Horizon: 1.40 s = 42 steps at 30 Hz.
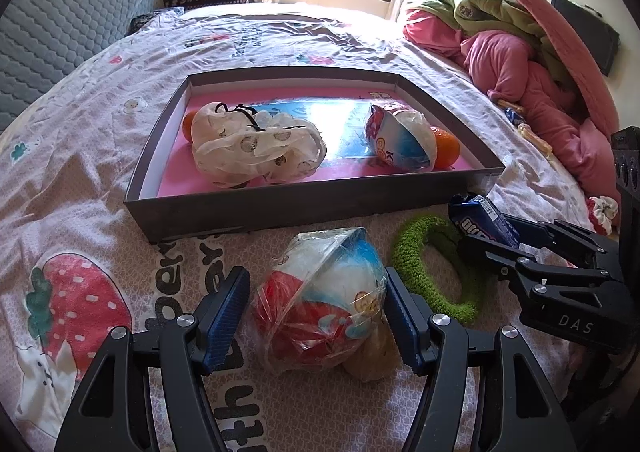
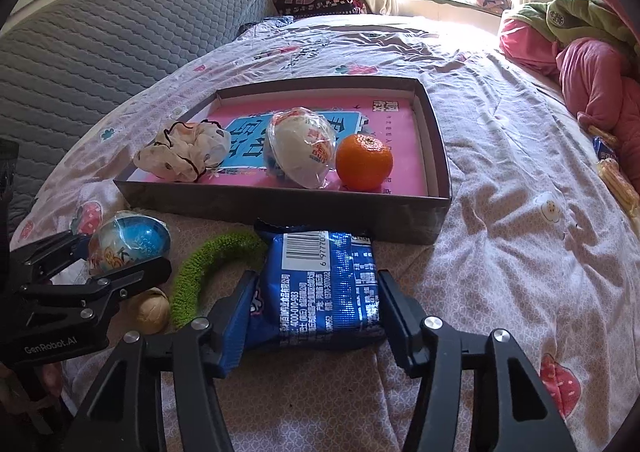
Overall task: Organize objects
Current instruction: 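Close the right tool on the blue snack packet while the left tool grasps the plastic-wrapped red-blue ball, then lift and carry the packet over the tray with the right tool while the left tool carries the ball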
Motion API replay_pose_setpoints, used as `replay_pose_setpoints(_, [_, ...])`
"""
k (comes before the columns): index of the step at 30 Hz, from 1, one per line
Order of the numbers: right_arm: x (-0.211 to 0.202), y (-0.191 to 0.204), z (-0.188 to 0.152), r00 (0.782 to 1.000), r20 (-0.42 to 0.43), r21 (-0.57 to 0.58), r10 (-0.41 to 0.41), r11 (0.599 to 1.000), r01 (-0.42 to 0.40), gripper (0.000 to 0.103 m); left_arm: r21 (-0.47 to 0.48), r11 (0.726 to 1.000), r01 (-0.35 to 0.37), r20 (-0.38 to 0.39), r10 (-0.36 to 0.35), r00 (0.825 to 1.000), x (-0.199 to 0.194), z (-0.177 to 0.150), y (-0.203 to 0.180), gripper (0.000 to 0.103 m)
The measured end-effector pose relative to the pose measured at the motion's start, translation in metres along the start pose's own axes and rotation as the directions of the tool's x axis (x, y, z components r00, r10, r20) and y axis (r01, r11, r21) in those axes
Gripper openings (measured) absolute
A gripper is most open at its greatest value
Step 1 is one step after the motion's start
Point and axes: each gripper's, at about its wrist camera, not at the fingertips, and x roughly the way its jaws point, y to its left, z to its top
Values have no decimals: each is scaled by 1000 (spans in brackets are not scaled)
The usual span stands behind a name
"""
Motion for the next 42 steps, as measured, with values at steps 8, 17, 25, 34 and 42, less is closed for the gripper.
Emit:
replay_pose_setpoints(8, [-11, 2, 1, 999, 48, -12, -19, 1000, 20, 57, -15, 999, 33, 8, -33, 999, -1, -1, 4, 58])
replay_pose_setpoints(17, [-24, 8, 4, 994, 106, -38, -19, 999, 24, 56, 9, 1000, 10, 73, -10, 997, -18, 4, 3, 58])
replay_pose_setpoints(25, [-20, 7, 4, 996, 83, -48, -39, 998, 43, 52, 7, 1000, 16, 71, -16, 997, -20, 5, 3, 58])
replay_pose_setpoints(34, [-10, 8, 2, 999, 35, -57, -35, 998, 36, 52, 5, 1000, 16, 72, -17, 997, -22, 4, 2, 58])
replay_pose_setpoints(42, [-15, 6, 1, 999, 52, -36, -14, 999, 16, 51, -4, 1000, 14, 89, -14, 996, -27, 7, 3, 58])
